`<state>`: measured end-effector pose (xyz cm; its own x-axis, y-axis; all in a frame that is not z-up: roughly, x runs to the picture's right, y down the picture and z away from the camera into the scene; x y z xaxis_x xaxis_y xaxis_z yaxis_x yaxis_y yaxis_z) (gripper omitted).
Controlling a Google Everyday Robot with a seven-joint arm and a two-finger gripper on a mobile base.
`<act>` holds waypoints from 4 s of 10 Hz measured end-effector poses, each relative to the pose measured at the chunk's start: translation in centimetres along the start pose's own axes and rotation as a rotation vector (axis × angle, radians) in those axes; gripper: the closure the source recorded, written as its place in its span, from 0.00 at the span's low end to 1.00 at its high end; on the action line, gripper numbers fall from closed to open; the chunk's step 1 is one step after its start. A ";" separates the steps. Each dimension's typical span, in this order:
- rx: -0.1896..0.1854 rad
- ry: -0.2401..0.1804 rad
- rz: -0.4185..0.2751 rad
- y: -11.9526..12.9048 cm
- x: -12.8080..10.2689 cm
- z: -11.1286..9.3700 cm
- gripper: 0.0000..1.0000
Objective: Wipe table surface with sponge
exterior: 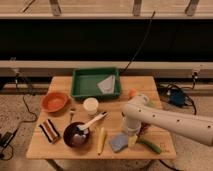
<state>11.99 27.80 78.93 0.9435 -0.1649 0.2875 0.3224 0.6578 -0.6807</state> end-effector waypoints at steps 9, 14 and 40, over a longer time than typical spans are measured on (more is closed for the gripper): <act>0.087 0.130 0.118 -1.2 5.0 -3.1 1.00; 0.063 0.243 0.132 0.4 8.1 -2.0 1.00; 0.062 0.217 0.112 1.2 6.5 -1.7 1.00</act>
<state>18.66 26.24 78.80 0.9695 -0.2384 0.0568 0.2163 0.7233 -0.6557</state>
